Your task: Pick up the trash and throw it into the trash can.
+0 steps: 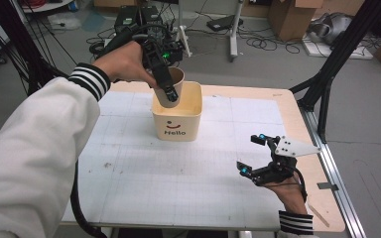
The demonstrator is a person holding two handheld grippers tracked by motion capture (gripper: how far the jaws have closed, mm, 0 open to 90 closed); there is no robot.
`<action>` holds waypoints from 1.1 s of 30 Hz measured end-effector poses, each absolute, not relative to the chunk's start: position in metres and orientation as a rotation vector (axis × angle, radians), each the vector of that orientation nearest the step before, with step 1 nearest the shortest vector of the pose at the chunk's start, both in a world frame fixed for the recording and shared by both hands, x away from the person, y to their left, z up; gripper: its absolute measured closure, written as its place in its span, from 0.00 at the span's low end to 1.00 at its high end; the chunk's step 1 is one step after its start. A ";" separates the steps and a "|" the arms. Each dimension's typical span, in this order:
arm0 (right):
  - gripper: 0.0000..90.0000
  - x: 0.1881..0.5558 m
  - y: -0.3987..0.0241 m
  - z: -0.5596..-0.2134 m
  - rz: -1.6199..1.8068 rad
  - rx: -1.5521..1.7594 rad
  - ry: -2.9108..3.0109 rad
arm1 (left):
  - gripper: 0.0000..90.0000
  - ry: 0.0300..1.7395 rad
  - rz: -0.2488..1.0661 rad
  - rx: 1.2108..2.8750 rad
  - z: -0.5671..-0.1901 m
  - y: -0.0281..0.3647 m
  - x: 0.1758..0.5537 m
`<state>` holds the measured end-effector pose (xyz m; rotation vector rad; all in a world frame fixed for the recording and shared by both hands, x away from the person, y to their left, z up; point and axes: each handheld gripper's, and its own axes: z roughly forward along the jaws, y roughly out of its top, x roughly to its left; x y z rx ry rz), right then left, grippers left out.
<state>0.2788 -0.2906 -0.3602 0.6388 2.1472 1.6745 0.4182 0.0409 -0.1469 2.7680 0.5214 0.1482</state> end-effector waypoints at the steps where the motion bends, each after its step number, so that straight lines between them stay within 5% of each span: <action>1: 0.00 0.279 -0.291 -0.360 1.673 0.636 2.141 | 0.37 0.522 0.148 2.771 -0.146 0.041 0.419; 33: 0.00 0.277 -0.295 -0.356 1.686 0.641 2.123 | 0.37 0.609 0.155 2.751 -0.158 0.030 0.483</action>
